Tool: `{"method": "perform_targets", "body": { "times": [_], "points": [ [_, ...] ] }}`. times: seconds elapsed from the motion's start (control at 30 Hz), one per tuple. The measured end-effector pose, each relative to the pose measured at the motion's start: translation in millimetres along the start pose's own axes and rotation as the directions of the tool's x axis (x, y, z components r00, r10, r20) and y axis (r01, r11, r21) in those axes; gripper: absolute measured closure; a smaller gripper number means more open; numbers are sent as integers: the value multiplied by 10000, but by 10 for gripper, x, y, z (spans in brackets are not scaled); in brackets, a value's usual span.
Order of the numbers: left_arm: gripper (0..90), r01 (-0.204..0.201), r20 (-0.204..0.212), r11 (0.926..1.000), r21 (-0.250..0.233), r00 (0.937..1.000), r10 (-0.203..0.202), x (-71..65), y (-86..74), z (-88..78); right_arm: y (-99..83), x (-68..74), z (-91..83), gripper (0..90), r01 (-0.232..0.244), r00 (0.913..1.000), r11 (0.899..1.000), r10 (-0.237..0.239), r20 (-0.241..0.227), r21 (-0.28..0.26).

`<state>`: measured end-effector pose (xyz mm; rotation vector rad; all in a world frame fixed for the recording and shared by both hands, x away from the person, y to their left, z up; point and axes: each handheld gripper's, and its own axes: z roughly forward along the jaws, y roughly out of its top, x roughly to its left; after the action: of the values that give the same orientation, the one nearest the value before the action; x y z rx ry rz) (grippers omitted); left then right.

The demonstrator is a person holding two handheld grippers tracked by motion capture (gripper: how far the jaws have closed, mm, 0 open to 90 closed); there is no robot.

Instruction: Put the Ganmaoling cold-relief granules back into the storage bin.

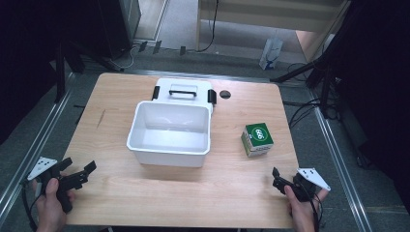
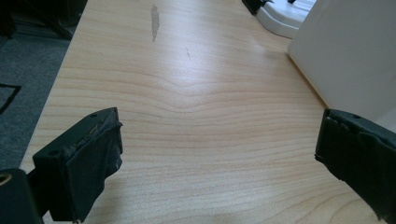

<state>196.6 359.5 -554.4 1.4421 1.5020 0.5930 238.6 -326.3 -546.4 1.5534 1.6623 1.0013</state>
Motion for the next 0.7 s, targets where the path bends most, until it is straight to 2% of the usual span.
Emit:
{"method": "perform_targets", "body": {
  "times": [0.13, 0.37, 0.5, 0.57, 0.7],
  "points": [
    [12, 36, 10, 10000, -36, 10000, -36, 5, -2, -6, 2, -3, 7, 67, 32, 9999, 10000, -32, -99, 56],
    [12, 86, 22, 10000, -24, 10000, -86, 11, -2, -5, 90, -32, 32, 29, -147, 9985, 9973, 184, -507, 724],
    [12, 141, 42, 9999, -49, 9999, -140, 14, -3, -9, 217, 23, 49, 27, 336, 9980, 9928, -271, -578, 1147],
    [12, 111, 59, 9999, -40, 9999, -111, 17, -4, -10, 280, 74, 71, 27, 764, 9962, 9878, -698, -525, 1354],
    [12, 144, 95, 9999, -77, 9999, -143, 27, -5, -14, 425, 187, 130, 27, 1380, 9900, 9687, -1292, -560, 2062]
  ]
}}
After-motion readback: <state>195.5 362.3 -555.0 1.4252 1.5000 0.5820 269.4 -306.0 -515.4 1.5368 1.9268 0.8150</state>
